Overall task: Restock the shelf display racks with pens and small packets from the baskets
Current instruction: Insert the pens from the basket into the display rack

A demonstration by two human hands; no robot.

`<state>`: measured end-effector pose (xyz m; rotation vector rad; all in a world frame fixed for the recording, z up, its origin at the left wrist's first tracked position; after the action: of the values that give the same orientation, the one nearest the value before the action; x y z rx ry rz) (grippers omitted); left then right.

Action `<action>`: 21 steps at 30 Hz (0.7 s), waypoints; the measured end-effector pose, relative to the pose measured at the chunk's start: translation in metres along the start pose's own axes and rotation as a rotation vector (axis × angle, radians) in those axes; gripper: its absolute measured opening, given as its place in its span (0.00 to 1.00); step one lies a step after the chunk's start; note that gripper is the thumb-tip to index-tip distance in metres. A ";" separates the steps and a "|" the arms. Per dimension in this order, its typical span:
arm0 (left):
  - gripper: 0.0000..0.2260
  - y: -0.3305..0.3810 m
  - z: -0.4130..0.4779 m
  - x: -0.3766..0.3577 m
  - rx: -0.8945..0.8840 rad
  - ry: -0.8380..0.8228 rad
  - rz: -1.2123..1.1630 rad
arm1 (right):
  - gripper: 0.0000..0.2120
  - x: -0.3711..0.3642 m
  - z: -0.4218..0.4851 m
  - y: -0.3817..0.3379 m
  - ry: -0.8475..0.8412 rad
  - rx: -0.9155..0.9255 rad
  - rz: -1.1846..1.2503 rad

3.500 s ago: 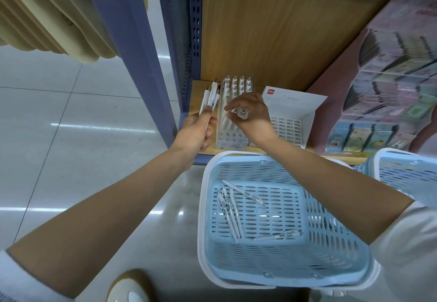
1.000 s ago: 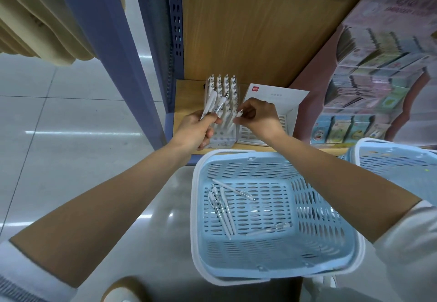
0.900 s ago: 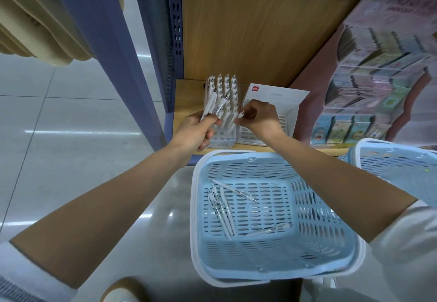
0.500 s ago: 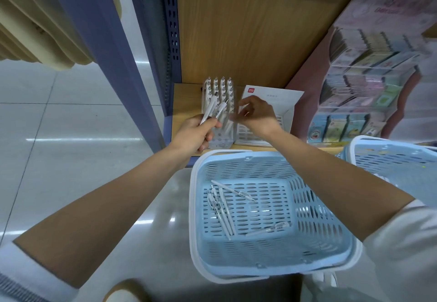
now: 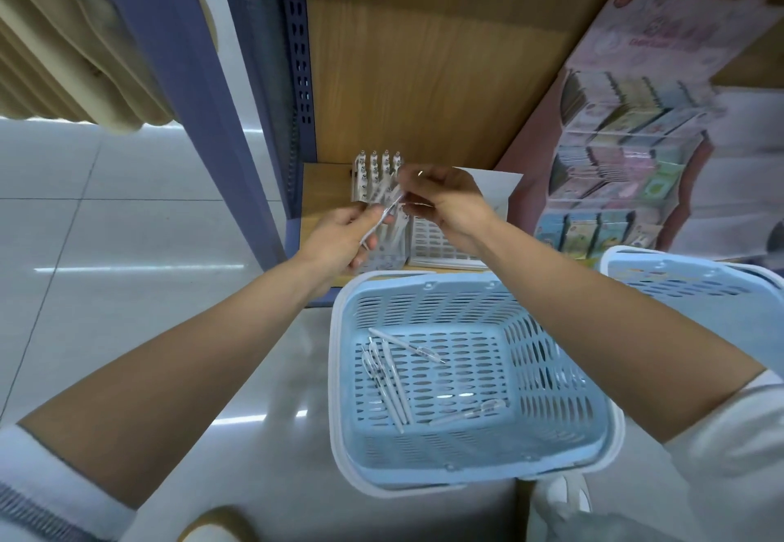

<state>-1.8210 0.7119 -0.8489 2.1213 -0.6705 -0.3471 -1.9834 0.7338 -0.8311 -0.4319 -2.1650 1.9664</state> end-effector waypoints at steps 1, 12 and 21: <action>0.14 0.000 -0.001 -0.001 0.005 -0.001 0.001 | 0.02 -0.002 0.001 -0.001 0.015 -0.004 -0.019; 0.12 -0.004 0.007 0.019 0.079 0.154 -0.020 | 0.10 0.027 0.018 -0.002 0.088 0.263 -0.650; 0.13 -0.008 0.010 0.016 0.049 0.103 -0.073 | 0.11 0.004 0.012 0.037 0.001 0.398 -0.897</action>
<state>-1.8099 0.6997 -0.8615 2.1980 -0.5484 -0.2608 -1.9879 0.7273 -0.8693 0.5155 -1.4684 1.7338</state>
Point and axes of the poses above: each hand's wrist, its own z-axis towards the middle knuckle, its own x-axis out of the back of the hand, y = z × x, the point moved 3 cm from there along z, towards the middle knuckle, and after that the axes turned 12 degrees about x, right-handed, at the moved point
